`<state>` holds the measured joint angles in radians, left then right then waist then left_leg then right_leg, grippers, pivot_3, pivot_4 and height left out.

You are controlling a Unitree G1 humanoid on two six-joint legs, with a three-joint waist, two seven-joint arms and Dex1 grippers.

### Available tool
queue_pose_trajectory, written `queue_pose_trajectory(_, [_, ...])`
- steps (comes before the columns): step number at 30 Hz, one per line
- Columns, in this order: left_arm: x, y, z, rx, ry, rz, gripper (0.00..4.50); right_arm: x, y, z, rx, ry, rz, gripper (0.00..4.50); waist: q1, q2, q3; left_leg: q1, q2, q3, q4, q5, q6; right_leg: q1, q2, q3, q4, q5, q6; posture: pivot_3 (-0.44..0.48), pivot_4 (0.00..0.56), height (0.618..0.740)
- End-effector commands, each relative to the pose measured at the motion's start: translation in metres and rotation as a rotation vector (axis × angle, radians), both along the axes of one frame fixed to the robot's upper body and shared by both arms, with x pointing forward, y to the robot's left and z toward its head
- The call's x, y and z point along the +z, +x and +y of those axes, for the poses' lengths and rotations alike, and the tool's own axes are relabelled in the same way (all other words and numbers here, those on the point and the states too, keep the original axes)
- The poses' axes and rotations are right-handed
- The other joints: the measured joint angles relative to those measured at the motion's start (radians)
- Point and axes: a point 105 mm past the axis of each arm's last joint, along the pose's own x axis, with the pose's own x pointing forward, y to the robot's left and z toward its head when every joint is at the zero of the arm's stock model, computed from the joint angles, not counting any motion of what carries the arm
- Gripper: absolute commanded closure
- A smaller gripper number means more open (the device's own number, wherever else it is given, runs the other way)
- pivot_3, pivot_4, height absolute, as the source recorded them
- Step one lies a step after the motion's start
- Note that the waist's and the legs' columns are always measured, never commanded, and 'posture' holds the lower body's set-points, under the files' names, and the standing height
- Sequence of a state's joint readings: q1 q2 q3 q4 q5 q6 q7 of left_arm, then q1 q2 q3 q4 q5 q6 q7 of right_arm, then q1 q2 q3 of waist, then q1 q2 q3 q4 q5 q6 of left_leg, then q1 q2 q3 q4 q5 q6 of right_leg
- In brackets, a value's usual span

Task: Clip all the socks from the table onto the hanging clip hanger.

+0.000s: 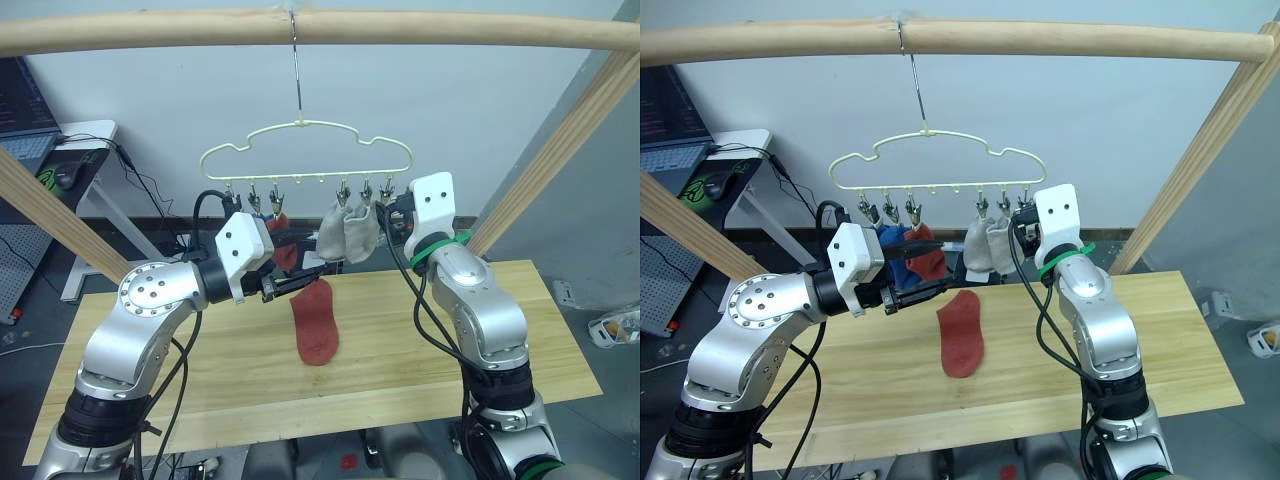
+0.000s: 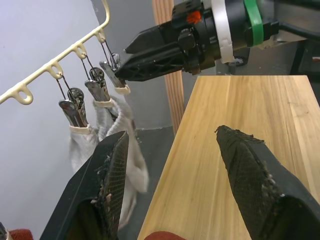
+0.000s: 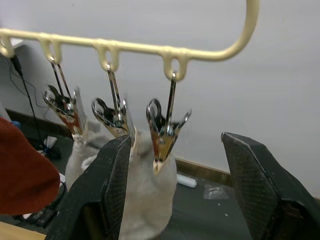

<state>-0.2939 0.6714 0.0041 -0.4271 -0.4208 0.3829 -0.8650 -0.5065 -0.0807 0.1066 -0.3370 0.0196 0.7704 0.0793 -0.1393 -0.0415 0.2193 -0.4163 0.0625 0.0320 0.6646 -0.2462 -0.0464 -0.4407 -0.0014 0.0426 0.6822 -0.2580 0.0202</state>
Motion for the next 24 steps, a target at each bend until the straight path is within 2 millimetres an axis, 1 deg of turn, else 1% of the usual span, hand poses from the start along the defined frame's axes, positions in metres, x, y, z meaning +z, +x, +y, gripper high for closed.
queue_pose_trajectory(1, [0.009, -0.003, -0.004, -0.022, 0.001, -0.052, 1.50, 0.015, 0.003, 0.003, -0.001, 0.000, -0.070, 1.53, 0.000, 0.000, 0.000, 0.000, 0.000, 0.000, 0.000, 0.000, 0.000, 0.000, 0.000, 0.000, 0.000, 0.000, 0.000, -0.140, 0.165, 0.740])
queue_pose_trajectory(10, [0.009, -0.002, -0.005, -0.021, 0.003, -0.055, 1.50, 0.019, 0.017, -0.001, -0.040, 0.002, -0.098, 1.53, 0.000, 0.000, 0.000, 0.000, 0.000, 0.000, 0.000, 0.000, 0.000, 0.000, 0.000, 0.000, 0.000, 0.000, 0.000, -0.140, 0.163, 0.740])
queue_pose_trajectory(24, [0.009, -0.003, -0.006, -0.026, 0.003, -0.053, 1.50, 0.023, 0.024, -0.001, -0.084, 0.020, -0.128, 1.53, 0.000, 0.000, 0.000, 0.000, 0.000, 0.000, 0.000, 0.000, 0.000, 0.000, 0.000, 0.000, 0.000, 0.000, 0.000, -0.142, 0.166, 0.740])
